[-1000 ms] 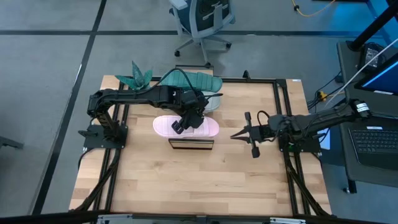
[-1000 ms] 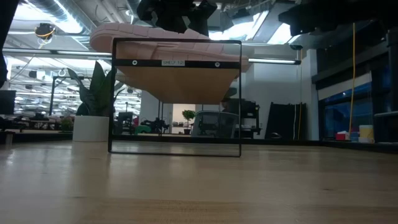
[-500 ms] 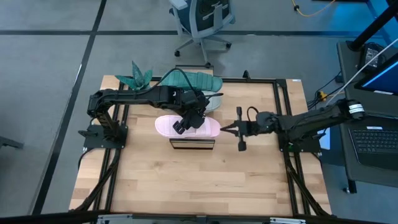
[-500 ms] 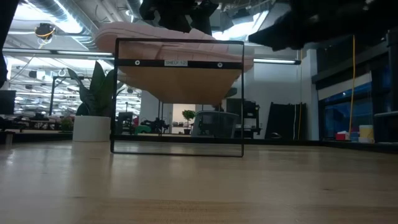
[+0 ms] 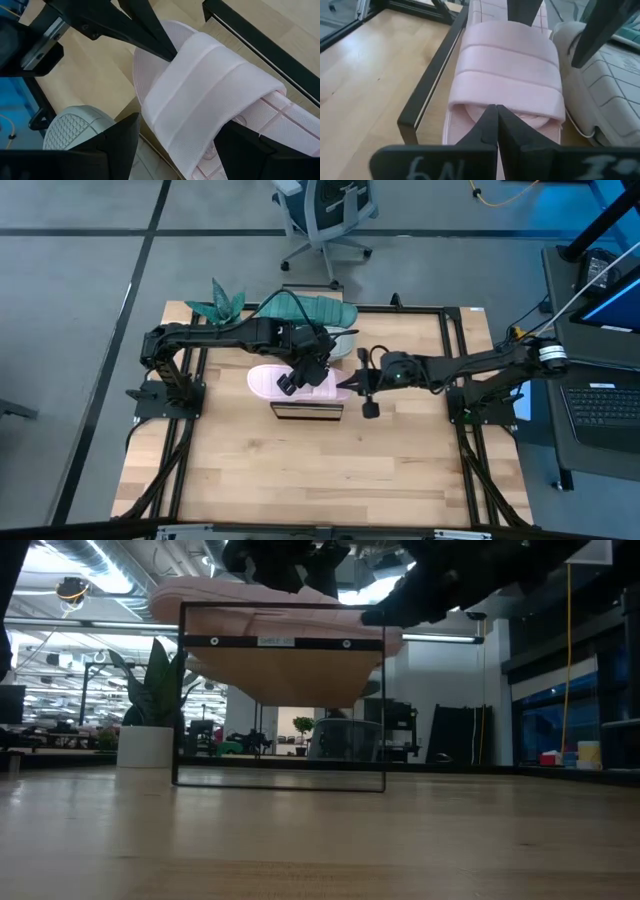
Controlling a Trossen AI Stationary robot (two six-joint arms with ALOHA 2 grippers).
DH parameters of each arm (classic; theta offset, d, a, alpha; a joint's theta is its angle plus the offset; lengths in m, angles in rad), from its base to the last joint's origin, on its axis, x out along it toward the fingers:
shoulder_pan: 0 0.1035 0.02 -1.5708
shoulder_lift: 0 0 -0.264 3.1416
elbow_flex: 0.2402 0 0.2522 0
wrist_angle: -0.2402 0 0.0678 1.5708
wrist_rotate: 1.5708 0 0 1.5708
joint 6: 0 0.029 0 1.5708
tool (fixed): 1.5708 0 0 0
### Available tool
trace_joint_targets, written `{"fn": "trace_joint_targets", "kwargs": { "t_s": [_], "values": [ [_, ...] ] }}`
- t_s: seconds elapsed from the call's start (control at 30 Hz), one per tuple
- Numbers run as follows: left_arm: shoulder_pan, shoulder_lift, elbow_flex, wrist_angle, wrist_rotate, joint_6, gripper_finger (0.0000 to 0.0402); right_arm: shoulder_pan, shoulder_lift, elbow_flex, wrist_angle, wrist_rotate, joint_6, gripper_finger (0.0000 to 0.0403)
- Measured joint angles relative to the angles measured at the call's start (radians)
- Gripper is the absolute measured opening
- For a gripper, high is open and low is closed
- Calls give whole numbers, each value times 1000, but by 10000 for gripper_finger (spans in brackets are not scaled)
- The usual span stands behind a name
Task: Pick and place slippers onto the shelf
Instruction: Put the pink pair of slippers on the shelf
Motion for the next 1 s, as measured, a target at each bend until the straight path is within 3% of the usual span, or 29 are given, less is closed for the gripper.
{"fn": "trace_joint_targets", "kwargs": {
  "t_s": [0.6,0.77,1.0],
  "values": [
    [0,0,2,0,-5,-1,238,0,7,18,-150,-49,87,0],
    [-16,0,2,-18,-83,-2,238,-2,7,18,-173,-45,111,0],
    [-39,-1,3,-69,-109,-46,237,-2,7,19,-178,-45,110,0]
  ]
}}
